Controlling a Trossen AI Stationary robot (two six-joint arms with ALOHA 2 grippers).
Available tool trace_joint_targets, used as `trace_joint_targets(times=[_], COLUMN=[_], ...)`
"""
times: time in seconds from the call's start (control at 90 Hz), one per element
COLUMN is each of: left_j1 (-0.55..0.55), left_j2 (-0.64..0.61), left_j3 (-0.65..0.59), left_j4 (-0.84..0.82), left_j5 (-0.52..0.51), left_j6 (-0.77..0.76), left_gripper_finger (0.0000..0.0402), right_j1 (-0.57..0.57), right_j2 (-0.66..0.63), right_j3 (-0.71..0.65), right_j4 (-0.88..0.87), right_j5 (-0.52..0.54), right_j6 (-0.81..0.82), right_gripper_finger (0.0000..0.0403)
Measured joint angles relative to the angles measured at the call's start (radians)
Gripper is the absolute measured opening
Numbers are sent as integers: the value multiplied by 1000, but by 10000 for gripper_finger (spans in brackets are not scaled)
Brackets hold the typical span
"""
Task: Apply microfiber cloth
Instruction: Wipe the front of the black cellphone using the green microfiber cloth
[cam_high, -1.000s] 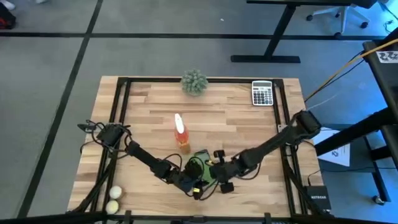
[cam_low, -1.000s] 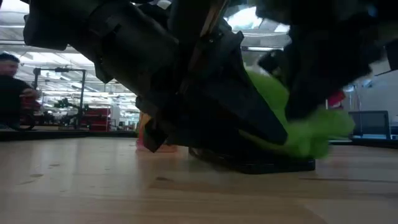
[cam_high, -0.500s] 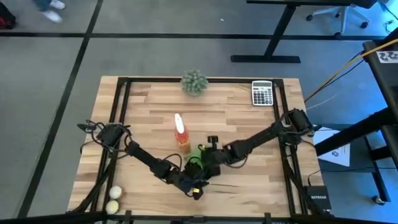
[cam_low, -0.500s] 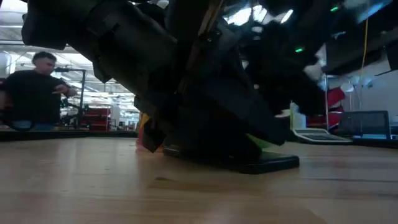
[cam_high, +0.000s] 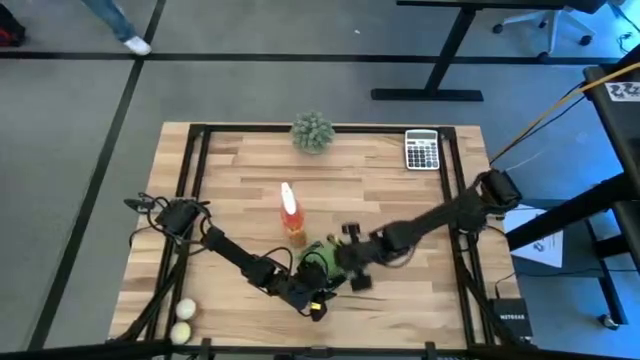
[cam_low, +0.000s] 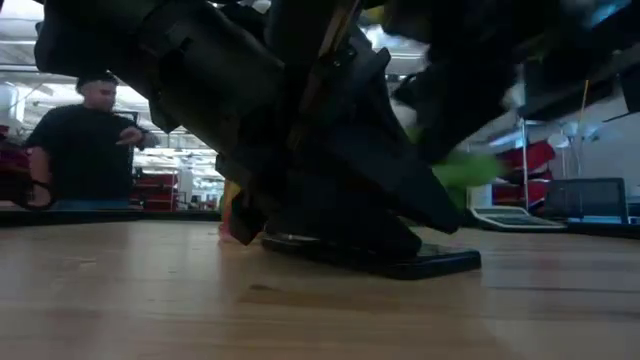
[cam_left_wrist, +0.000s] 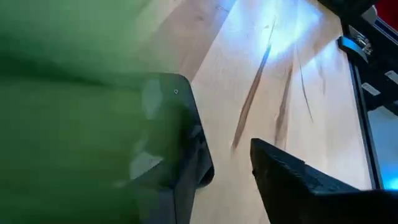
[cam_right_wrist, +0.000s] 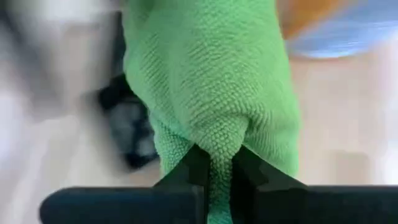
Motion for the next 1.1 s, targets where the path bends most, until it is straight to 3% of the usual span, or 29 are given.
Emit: trace_joint_targets(times=[0.233,0.411,0.822,0.989,1.1], left_j1=[0,0,0,0,2], left_j2=[0,0,0,0,-21], left_j3=[0,0,-1,-1,7], left_j4=[4,4,11,23,17], left_j5=[-1,1,2,4,13], left_j6=[0,-3,11,16,9], left_gripper_finger=[131,131,131,131,131], right_j1=[50,-4,-165,-179,-145], right_j2=[110,181,205,202,122], right_j3=[-25,-20,-27,-27,-20], right_j4=[157,232,467,455,362], right_j5=[61,59,112,116,126], right_j6=[2,-34,-151,-135,-123], right_gripper_finger=[10,10,10,10,10])
